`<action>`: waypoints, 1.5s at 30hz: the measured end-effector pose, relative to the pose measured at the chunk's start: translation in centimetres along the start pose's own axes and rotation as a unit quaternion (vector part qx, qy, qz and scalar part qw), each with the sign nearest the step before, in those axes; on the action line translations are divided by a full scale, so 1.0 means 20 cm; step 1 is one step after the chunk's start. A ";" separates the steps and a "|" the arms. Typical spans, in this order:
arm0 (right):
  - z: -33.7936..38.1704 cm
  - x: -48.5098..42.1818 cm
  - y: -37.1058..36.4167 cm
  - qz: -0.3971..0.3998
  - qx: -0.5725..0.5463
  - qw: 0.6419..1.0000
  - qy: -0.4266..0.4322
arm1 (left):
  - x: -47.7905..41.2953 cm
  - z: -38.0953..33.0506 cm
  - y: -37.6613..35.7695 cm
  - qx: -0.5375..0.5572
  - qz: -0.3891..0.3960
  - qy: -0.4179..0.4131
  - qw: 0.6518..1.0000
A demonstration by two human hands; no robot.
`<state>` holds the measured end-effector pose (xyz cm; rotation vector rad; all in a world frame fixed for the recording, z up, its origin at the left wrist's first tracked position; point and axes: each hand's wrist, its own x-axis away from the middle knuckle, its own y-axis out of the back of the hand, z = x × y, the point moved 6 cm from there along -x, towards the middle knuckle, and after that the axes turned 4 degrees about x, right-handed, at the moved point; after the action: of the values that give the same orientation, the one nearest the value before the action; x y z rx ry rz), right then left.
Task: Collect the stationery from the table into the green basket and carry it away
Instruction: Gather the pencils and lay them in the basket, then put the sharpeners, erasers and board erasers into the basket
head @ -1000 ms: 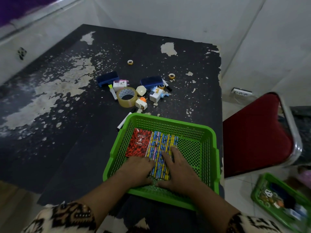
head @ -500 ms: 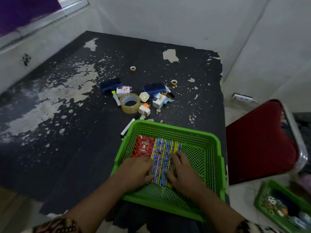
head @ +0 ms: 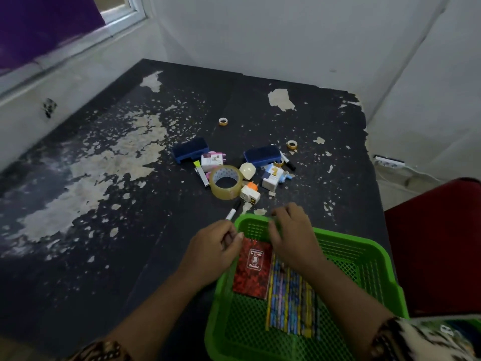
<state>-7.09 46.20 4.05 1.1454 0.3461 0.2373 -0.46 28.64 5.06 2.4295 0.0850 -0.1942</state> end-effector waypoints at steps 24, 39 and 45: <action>-0.31 -0.84 -0.39 0.164 -0.042 0.939 -0.298 | -0.56 0.79 -0.03 -0.056 0.033 0.199 0.978; -0.19 -0.38 0.25 -0.031 -0.305 0.935 -0.177 | -0.42 0.40 0.07 0.054 -0.061 0.176 0.981; -0.20 0.12 0.39 -0.009 -0.354 0.915 -0.192 | -0.34 -0.03 -0.12 0.013 0.047 -0.009 0.999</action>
<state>-6.40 53.53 9.34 0.4478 -0.0875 0.0998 -7.40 30.88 5.12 2.4505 -0.0402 -0.1765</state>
